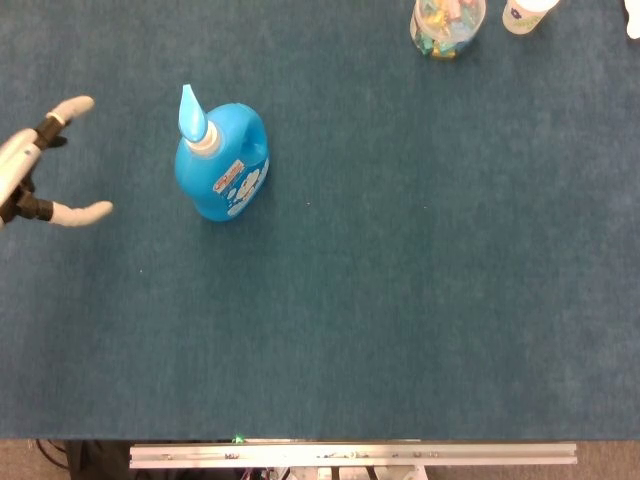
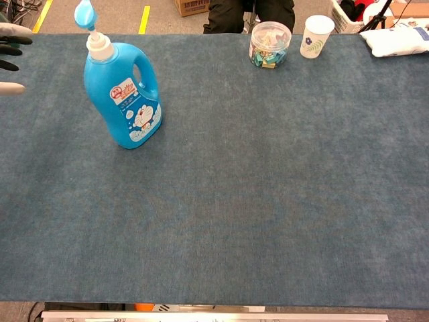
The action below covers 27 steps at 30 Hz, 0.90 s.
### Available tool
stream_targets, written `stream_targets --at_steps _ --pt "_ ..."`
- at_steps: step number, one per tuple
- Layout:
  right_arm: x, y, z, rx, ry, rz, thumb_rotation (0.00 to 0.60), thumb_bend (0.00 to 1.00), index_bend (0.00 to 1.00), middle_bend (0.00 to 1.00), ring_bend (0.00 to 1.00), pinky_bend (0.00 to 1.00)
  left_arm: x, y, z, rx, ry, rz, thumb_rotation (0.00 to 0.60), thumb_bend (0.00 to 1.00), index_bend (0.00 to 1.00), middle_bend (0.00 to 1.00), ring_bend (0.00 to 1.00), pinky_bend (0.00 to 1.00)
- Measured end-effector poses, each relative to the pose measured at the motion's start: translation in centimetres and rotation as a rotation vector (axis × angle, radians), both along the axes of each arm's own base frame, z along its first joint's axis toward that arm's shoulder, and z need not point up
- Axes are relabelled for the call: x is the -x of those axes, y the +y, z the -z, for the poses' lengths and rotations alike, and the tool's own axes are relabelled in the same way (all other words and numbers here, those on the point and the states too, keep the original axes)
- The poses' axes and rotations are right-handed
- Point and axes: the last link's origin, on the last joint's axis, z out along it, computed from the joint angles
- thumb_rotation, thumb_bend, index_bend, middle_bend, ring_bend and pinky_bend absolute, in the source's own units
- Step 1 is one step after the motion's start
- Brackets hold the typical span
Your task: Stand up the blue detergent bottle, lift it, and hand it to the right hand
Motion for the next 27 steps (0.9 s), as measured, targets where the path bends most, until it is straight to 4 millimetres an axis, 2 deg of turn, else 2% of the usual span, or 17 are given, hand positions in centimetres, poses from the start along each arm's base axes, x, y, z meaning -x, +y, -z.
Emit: stream_targets --at_steps 10,16,27 --pt "0.4 0.4 -0.3 0.003 0.001 0.015 0.6 0.01 0.22 0.31 0.19 0.2 -1.0 -0.7 3.7 -0.001 0.011 0.016 0.6 0.21 0.0 0.0 0.0 0.12" --pt "0.6 0.7 -0.4 0.005 0.001 0.024 0.6 0.01 0.22 0.31 0.19 0.2 -2.7 -1.2 6.2 0.025 -0.041 0.008 0.6 0.21 0.0 0.0 0.0 0.12" --pt "1.2 1.1 -0.7 0.006 0.0 0.036 0.6 0.01 0.22 0.31 0.19 0.2 -4.6 0.5 9.3 -0.019 -0.121 -0.026 0.6 0.21 0.0 0.0 0.0 0.13"
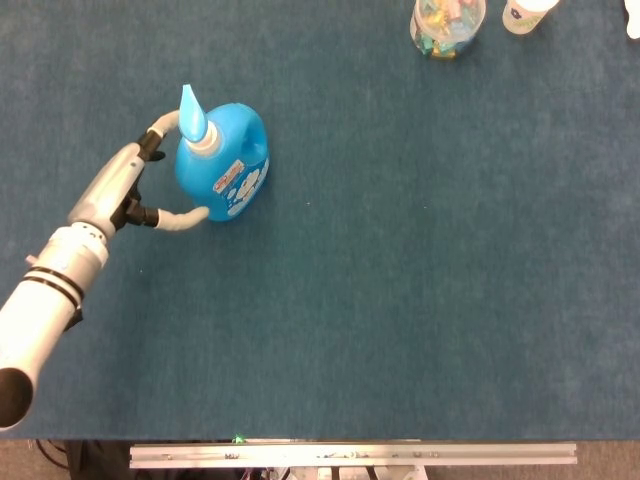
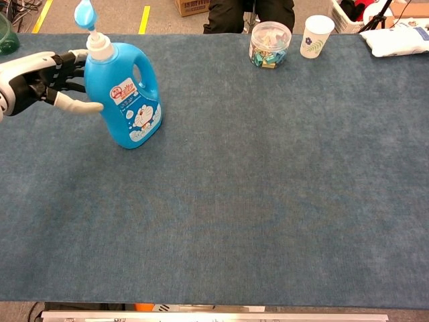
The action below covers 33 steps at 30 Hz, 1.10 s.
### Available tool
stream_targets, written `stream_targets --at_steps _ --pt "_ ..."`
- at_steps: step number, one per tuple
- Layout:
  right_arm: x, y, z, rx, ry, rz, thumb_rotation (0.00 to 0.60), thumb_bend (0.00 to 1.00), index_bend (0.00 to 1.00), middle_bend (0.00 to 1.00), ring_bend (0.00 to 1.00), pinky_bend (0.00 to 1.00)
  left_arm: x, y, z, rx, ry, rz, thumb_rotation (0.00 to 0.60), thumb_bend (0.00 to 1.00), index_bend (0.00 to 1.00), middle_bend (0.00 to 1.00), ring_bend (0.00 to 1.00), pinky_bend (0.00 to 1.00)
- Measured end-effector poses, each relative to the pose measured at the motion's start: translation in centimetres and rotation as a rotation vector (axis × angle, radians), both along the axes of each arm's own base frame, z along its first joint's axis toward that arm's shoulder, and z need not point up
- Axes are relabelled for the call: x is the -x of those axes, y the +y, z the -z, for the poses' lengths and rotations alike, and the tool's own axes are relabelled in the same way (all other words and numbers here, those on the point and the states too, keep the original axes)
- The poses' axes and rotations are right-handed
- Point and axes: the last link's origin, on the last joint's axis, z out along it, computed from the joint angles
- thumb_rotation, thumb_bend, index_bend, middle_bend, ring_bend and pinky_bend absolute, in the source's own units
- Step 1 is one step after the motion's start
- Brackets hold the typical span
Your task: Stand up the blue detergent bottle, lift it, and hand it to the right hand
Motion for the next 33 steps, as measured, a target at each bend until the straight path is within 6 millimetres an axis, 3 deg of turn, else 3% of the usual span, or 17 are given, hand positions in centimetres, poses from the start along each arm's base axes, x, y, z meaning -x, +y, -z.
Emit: stream_targets --at_steps 15,20,27,33 --pt "0.7 0.4 -0.3 0.005 -0.001 0.021 0.6 0.01 0.22 0.31 0.19 0.2 -1.2 1.3 1.9 -0.031 -0.033 -0.037 0.6 0.21 0.0 0.0 0.0 0.16" --pt "0.9 0.5 -0.4 0.006 0.002 0.027 0.6 0.01 0.22 0.31 0.19 0.2 -1.0 1.9 2.4 -0.051 -0.012 -0.036 0.6 0.21 0.01 0.08 0.01 0.26" --pt "0.8 0.7 -0.4 0.008 0.005 0.032 0.6 0.01 0.22 0.31 0.19 0.2 -0.8 2.3 2.8 -0.058 0.022 0.002 0.6 0.21 0.22 0.25 0.17 0.39" --pt "0.7 0.8 -0.4 0.008 0.008 0.033 0.6 0.01 0.22 0.31 0.19 0.2 -1.5 2.7 3.1 -0.013 0.04 0.077 0.6 0.21 0.3 0.28 0.19 0.41"
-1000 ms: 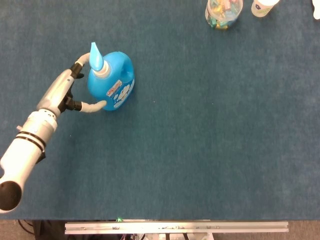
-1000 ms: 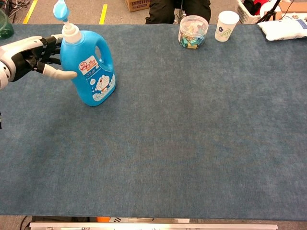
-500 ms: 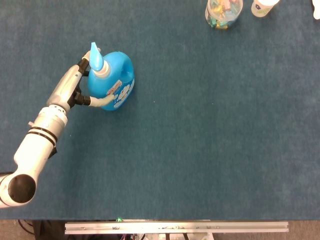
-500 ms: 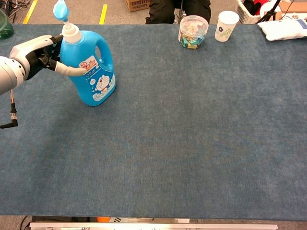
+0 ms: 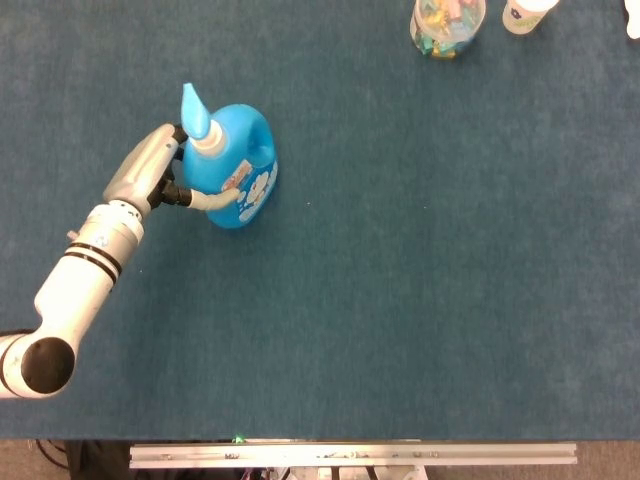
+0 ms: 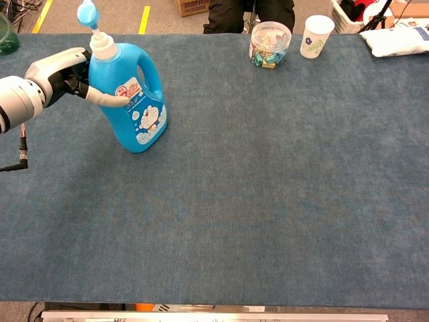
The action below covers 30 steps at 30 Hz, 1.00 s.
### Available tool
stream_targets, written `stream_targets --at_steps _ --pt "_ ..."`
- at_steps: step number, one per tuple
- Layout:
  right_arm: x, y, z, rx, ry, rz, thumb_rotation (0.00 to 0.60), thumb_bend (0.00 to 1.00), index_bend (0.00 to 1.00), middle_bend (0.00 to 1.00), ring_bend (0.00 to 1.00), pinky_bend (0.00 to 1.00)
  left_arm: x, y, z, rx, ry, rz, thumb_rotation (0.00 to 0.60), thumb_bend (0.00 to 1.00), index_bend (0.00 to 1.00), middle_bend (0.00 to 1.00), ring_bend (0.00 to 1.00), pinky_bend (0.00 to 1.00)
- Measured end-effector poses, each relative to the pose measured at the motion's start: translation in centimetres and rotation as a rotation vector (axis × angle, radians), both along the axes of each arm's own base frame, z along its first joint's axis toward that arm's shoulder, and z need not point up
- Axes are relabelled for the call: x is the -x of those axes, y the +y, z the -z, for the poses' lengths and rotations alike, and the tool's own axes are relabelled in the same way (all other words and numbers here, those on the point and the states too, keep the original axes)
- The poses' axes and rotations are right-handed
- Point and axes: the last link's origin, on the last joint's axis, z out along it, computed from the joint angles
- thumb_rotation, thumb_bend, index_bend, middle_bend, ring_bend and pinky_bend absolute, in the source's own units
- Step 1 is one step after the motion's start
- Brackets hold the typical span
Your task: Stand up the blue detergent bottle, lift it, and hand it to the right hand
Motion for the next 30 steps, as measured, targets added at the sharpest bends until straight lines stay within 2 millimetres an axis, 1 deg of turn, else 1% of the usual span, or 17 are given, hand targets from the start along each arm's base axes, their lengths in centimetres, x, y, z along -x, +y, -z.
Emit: stream_targets --at_steps 4,12,17,20,24,29,30 --pt "0.0 0.1 0.0 0.003 0.0 0.002 0.6 0.01 0.22 0.31 0.19 0.2 -0.6 0.3 0.1 0.046 0.012 0.068 0.6 0.21 0.33 0.27 0.18 0.41" --pt "0.0 0.3 -0.1 0.007 0.004 0.012 0.6 0.01 0.22 0.31 0.19 0.2 -1.5 1.4 -0.2 0.1 0.018 0.17 0.6 0.21 0.36 0.25 0.16 0.4" --pt "-0.2 0.3 0.0 0.004 0.005 0.012 0.6 0.01 0.22 0.31 0.19 0.21 -1.7 2.1 -0.7 0.11 0.044 0.23 0.6 0.21 0.37 0.23 0.14 0.35" --pt "-0.2 0.2 0.0 0.002 0.005 0.013 0.6 0.01 0.22 0.31 0.19 0.2 -1.5 2.5 -0.9 0.114 0.07 0.258 0.6 0.21 0.36 0.22 0.12 0.32" --pt "-0.2 0.2 0.1 0.001 0.006 0.014 0.6 0.01 0.22 0.31 0.19 0.2 -0.7 2.8 -1.1 0.126 0.116 0.281 0.6 0.21 0.28 0.16 0.06 0.27" --pt "-0.4 0.1 0.2 -0.001 0.007 0.013 0.6 0.01 0.22 0.31 0.19 0.2 0.1 3.2 -1.7 0.125 0.134 0.275 0.6 0.21 0.1 0.05 0.0 0.24" --pt "-0.4 0.1 0.2 -0.003 0.008 0.014 0.6 0.01 0.22 0.31 0.19 0.2 0.2 3.3 -1.9 0.12 0.13 0.272 0.6 0.21 0.08 0.05 0.0 0.24"
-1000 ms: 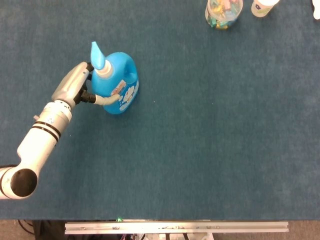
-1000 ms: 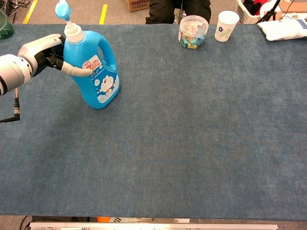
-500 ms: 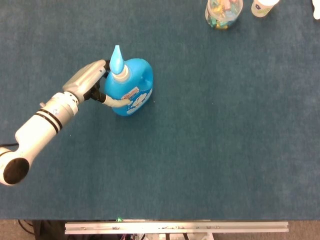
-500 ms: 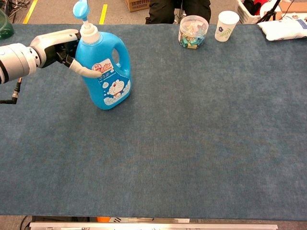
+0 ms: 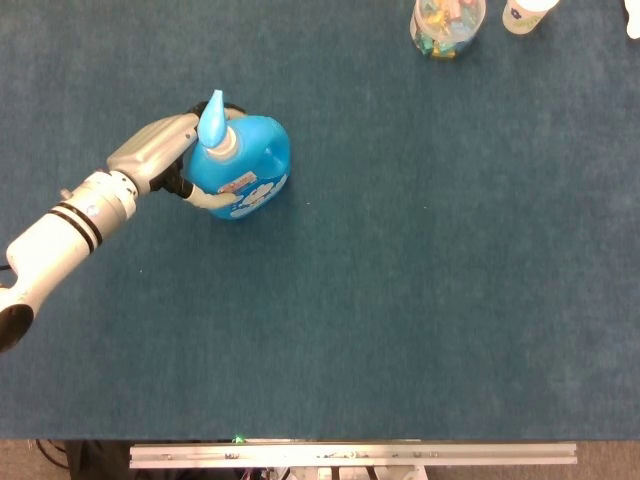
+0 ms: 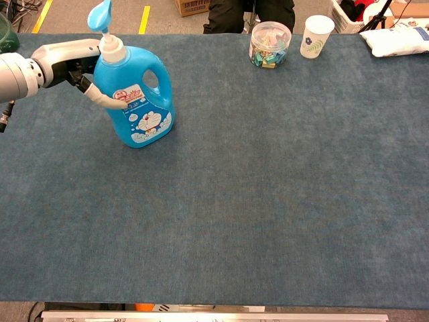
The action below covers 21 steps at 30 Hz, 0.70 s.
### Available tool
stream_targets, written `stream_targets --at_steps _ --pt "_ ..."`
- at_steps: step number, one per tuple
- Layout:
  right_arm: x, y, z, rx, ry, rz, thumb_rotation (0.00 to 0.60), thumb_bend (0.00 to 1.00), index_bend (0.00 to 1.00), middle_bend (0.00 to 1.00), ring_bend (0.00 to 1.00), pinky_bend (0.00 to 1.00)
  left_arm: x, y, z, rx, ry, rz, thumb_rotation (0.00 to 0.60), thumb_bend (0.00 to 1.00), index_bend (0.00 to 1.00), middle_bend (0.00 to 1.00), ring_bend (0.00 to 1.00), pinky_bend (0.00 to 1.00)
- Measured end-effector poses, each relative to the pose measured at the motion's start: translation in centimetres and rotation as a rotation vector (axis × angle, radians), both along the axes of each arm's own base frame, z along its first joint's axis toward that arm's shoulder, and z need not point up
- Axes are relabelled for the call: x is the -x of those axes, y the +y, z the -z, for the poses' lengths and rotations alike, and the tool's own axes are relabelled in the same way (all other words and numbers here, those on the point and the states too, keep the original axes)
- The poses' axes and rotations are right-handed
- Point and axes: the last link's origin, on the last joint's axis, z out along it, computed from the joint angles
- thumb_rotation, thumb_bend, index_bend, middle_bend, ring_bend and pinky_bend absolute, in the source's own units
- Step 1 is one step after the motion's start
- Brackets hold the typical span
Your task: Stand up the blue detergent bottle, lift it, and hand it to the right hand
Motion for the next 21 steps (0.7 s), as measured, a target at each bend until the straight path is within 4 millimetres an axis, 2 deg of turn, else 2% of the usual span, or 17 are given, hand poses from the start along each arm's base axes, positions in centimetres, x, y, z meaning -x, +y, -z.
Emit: stream_targets --at_steps 4,8,15,21 --pt "0.0 0.0 0.0 -0.002 0.0 0.0 0.6 0.01 0.22 0.31 0.19 0.2 0.2 0.2 -1.1 -0.029 -0.015 -0.007 0.6 0.21 0.02 0.02 0.0 0.24" --pt "-0.1 0.0 0.1 -0.005 -0.001 -0.001 0.6 0.01 0.22 0.31 0.19 0.2 0.4 -0.3 -1.7 -0.031 -0.02 -0.024 0.6 0.21 0.01 0.02 0.0 0.24" --pt "0.0 0.0 0.1 -0.01 -0.002 -0.002 0.6 0.01 0.22 0.31 0.19 0.2 0.9 -2.0 -1.5 -0.003 -0.031 -0.071 0.6 0.21 0.01 0.03 0.0 0.24" --pt "0.0 0.0 0.1 -0.012 -0.002 -0.003 0.6 0.01 0.22 0.31 0.19 0.2 1.2 -2.5 -1.3 -0.058 -0.048 -0.108 0.6 0.2 0.01 0.06 0.02 0.24"
